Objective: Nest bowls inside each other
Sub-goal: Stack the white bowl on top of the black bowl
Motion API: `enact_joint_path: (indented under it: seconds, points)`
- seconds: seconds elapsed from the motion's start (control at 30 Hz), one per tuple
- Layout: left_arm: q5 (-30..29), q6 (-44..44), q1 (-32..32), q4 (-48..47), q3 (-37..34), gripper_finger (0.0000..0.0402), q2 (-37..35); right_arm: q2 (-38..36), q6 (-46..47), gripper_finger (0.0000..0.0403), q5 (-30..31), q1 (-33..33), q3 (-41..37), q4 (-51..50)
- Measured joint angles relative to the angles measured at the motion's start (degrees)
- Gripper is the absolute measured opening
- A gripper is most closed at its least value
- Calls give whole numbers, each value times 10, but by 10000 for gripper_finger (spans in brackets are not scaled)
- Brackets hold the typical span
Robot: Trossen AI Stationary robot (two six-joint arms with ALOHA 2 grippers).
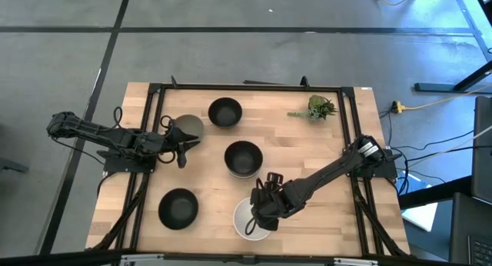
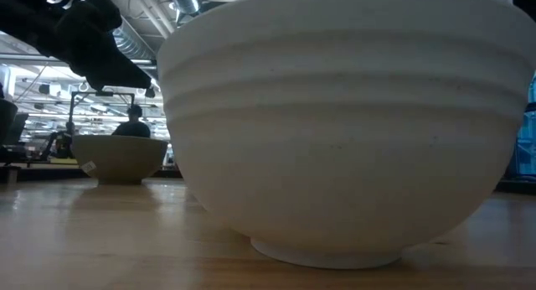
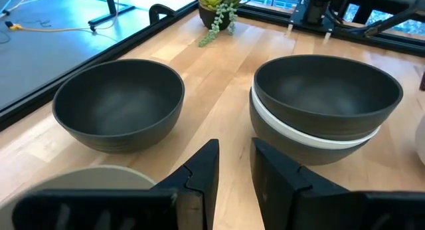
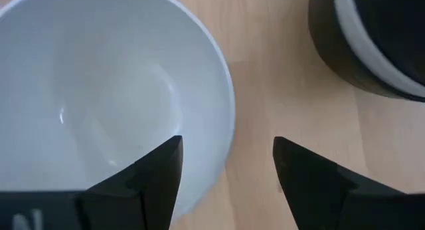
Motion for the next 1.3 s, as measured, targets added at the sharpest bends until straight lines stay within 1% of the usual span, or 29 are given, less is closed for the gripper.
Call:
enact_joint_path:
  seconds: [0.23, 0.33, 0.47, 0.57, 0.77, 0.87, 0.97, 1.13, 1.3]
  points:
    - [0, 0, 0, 0, 0, 82, 0, 0, -10, 236, -19, 0, -36, 28]
    - [0, -2, 0, 0, 0, 82, 0, 0, -13, 236, -31, -1, -49, 61]
    - [0, -3, 0, 0, 0, 82, 0, 0, -13, 232, -30, -1, -50, 74]
    - [0, -4, 0, 0, 0, 82, 0, 0, -15, 207, -30, -1, -50, 71]
    - [0, -4, 0, 0, 0, 82, 0, 0, -16, 124, -30, -2, -50, 71]
    - [0, -4, 0, 0, 0, 82, 0, 0, -16, 91, -30, -2, -50, 71]
    - [0, -4, 0, 0, 0, 82, 0, 0, -17, 69, -16, -2, -50, 71]
    - [0, -4, 0, 0, 0, 82, 0, 0, -17, 45, -16, -2, -50, 69]
    - [0, -4, 0, 0, 0, 82, 0, 0, -17, 11, -22, -2, -49, 67]
